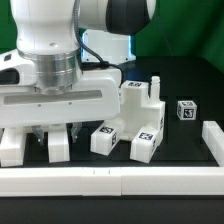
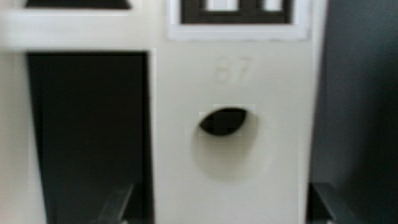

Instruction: Assemble chair

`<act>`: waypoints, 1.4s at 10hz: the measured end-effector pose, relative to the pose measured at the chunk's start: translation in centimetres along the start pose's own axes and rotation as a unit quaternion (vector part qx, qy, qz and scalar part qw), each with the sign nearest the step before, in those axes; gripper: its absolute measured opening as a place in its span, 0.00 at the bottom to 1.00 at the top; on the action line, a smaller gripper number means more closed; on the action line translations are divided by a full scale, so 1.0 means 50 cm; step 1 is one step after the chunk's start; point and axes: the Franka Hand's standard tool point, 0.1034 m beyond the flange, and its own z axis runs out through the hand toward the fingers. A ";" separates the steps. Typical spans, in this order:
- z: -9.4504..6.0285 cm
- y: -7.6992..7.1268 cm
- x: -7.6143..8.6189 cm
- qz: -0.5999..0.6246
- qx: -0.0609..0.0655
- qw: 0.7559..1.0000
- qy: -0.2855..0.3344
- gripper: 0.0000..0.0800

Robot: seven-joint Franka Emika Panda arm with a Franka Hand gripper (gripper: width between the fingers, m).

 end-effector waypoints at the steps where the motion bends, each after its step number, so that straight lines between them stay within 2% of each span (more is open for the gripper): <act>1: 0.000 0.001 0.000 0.000 0.000 1.000 0.000 0.36; 4: -0.002 -0.005 0.003 -0.002 -0.001 1.000 0.000 0.36; 6: -0.017 -0.004 0.002 -0.002 0.003 1.000 0.000 0.36; 9: -0.106 -0.003 -0.006 0.005 0.025 1.000 -0.006 0.36; 10: -0.132 -0.001 -0.002 0.006 0.026 1.000 0.001 0.36; 12: -0.158 0.000 0.010 0.009 0.024 1.000 0.015 0.36; 14: -0.149 -0.001 0.007 0.020 0.025 0.999 0.012 0.36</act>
Offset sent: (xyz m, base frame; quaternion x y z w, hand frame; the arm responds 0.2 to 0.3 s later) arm 0.0002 0.0061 0.0048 -0.0118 -0.0016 0.0045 0.9999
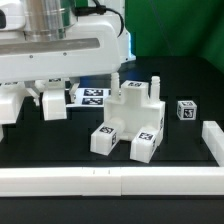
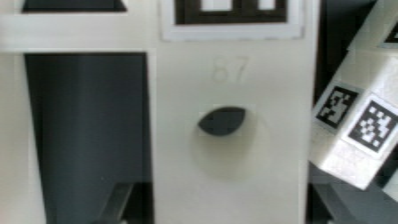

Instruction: Assemble chair

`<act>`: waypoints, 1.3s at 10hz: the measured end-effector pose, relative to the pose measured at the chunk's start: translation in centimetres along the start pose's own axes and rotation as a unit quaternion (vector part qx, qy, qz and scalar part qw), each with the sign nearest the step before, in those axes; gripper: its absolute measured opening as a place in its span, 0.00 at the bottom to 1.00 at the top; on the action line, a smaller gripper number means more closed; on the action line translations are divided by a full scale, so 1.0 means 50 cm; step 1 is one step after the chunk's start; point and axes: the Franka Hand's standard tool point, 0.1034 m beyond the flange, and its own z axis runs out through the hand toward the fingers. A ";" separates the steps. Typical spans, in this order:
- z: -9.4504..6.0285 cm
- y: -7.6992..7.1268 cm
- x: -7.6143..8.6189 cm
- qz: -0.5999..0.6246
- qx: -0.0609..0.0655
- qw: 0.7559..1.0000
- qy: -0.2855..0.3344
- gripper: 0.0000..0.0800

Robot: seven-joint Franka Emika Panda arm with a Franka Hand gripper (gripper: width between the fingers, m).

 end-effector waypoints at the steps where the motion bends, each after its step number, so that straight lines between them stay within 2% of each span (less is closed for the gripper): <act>1: 0.000 0.000 0.000 0.022 0.000 1.000 0.000 0.36; 4: -0.006 0.008 -0.010 0.130 0.006 0.991 0.001 0.36; 7: -0.043 -0.008 -0.023 0.183 0.015 0.983 0.005 0.36; 10: -0.086 -0.072 -0.022 0.216 0.024 0.976 0.011 0.36; 13: -0.077 -0.070 -0.025 0.220 0.023 0.975 0.008 0.36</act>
Offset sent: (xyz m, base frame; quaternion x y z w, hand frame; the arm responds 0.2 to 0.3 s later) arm -0.0195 -0.0024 0.0144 -0.0010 -0.0128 0.1655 0.9861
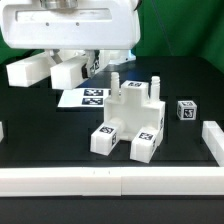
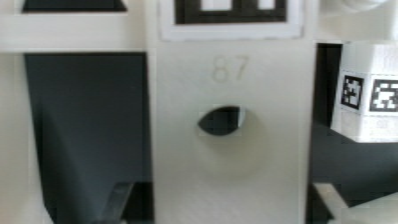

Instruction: Assemble chair

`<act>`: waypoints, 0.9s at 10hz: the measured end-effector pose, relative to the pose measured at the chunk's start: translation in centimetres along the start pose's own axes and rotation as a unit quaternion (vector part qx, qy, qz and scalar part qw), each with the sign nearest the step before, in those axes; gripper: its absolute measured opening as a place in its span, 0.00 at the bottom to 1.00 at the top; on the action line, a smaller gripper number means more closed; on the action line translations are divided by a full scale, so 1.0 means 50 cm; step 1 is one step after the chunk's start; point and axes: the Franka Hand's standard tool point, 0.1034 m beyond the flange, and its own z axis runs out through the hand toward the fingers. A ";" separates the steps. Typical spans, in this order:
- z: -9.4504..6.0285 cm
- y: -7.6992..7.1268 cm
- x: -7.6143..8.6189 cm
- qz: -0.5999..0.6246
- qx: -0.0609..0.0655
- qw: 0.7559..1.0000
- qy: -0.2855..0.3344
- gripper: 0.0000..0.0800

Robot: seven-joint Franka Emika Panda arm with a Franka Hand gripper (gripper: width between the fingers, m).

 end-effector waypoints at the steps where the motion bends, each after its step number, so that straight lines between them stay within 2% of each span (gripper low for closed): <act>1: 0.001 -0.001 -0.001 0.015 0.000 1.000 -0.001 0.36; 3: 0.000 -0.014 -0.008 0.046 0.001 0.999 -0.001 0.36; 5: -0.026 -0.057 -0.016 0.050 0.007 0.999 0.006 0.36; 7: -0.045 -0.110 -0.015 0.060 0.012 0.998 0.015 0.36; 8: -0.043 -0.143 -0.015 0.064 0.008 0.998 0.017 0.36; 9: -0.028 -0.185 -0.020 0.081 0.001 0.997 0.015 0.36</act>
Offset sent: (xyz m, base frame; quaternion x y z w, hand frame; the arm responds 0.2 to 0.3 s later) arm -0.0107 0.0336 0.0229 -0.0173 0.0094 0.0373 0.9991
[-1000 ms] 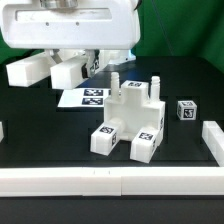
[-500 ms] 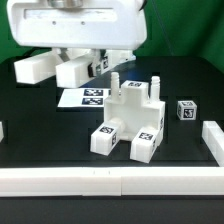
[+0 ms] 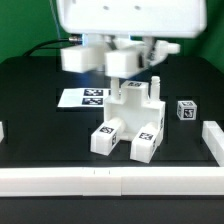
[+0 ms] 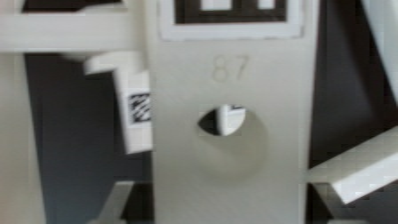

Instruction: Assemble chair

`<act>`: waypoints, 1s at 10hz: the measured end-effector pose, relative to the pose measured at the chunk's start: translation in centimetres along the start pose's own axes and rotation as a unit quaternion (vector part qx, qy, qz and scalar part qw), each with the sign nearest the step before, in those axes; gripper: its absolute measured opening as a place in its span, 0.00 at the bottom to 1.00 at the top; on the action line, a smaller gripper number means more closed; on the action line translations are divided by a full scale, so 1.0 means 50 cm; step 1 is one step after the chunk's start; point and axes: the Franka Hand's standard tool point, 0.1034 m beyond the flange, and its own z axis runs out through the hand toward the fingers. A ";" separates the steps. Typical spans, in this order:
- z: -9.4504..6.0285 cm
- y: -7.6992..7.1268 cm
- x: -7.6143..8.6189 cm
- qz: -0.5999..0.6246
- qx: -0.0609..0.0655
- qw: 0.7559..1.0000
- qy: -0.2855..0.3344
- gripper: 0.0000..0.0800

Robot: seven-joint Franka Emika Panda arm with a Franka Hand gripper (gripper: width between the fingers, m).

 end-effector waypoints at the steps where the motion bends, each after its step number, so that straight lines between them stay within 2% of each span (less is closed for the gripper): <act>1: 0.004 0.000 -0.001 -0.022 0.002 1.000 -0.001 0.36; 3: 0.006 0.006 0.002 -0.019 0.000 1.000 -0.002 0.36; 6: 0.031 -0.020 -0.030 -0.037 -0.004 0.999 0.003 0.36; 10: 0.038 -0.021 -0.037 -0.057 -0.006 0.998 0.000 0.36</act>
Offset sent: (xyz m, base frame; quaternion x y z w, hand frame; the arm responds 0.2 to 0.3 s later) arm 0.0000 0.0000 0.0000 0.0000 0.0000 0.0000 1.0000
